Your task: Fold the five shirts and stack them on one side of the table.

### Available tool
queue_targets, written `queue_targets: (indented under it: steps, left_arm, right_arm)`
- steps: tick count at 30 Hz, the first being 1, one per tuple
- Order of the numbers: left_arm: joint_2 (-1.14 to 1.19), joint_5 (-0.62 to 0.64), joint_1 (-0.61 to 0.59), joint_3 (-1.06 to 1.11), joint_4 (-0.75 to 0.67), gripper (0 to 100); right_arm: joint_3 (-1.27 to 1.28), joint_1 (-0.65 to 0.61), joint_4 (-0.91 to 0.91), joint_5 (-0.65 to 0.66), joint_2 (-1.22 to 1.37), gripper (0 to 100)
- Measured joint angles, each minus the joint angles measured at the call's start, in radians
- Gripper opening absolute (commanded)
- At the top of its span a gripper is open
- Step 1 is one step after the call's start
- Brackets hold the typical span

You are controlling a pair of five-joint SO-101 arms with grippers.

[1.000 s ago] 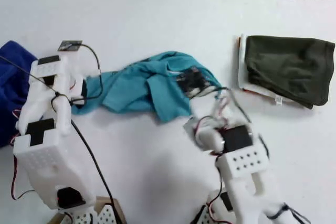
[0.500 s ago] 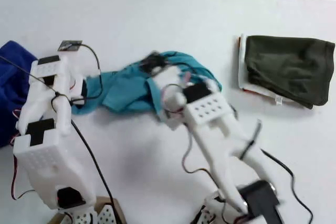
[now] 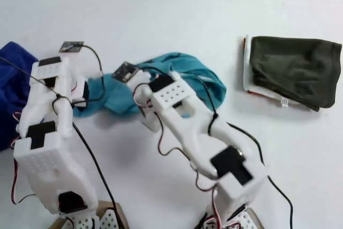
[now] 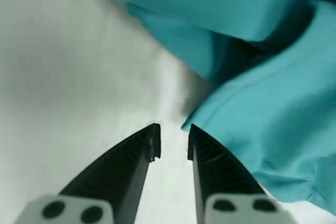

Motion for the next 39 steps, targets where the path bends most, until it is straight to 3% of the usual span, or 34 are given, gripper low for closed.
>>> queue_targets:
  steps: [8,20,39]
  left_arm:
    - [0.000,0.000,0.000,0.000,0.000,3]
    - [0.000,0.000,0.000,0.000,0.000,3]
    - [0.000,0.000,0.000,0.000,0.000,3]
  right_arm:
    - [-0.087,0.011,0.003,0.000,0.150,9.4]
    - [-0.192,0.127,0.100,0.000,0.160,9.4]
    - [-0.195,0.138,0.103,0.000,0.187,9.5]
